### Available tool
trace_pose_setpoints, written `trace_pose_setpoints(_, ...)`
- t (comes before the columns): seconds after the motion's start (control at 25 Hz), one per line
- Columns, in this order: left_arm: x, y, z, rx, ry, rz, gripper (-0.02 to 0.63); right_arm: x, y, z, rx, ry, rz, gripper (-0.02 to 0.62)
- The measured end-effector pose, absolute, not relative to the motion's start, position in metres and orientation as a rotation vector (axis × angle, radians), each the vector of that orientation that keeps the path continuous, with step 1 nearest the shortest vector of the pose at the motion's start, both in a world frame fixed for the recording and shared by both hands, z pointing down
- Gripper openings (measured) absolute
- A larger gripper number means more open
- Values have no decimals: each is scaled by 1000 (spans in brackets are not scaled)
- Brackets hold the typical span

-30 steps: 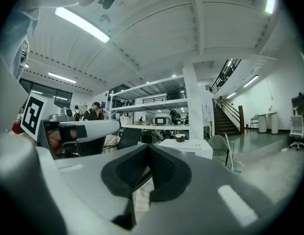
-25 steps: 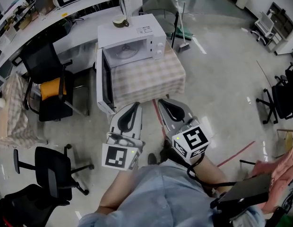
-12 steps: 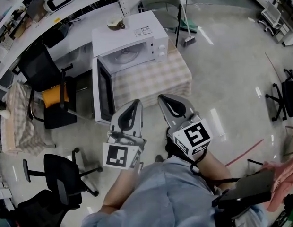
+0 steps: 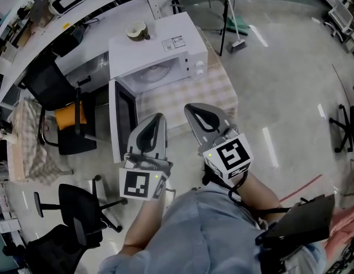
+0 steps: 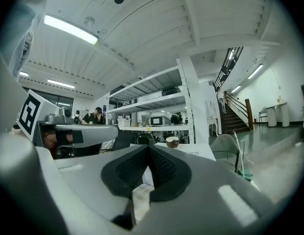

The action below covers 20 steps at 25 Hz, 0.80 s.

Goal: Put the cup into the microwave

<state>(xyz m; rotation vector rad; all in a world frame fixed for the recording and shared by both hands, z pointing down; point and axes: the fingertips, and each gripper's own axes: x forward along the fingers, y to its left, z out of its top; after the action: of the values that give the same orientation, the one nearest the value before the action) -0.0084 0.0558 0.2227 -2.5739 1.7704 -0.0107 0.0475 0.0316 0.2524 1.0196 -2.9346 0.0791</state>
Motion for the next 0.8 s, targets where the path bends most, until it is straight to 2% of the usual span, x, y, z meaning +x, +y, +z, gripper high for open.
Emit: trace_pose_setpoints(0.8,16,-32,217,-2448,1860,-134,5,63,-64,252,869,-3040,140,2)
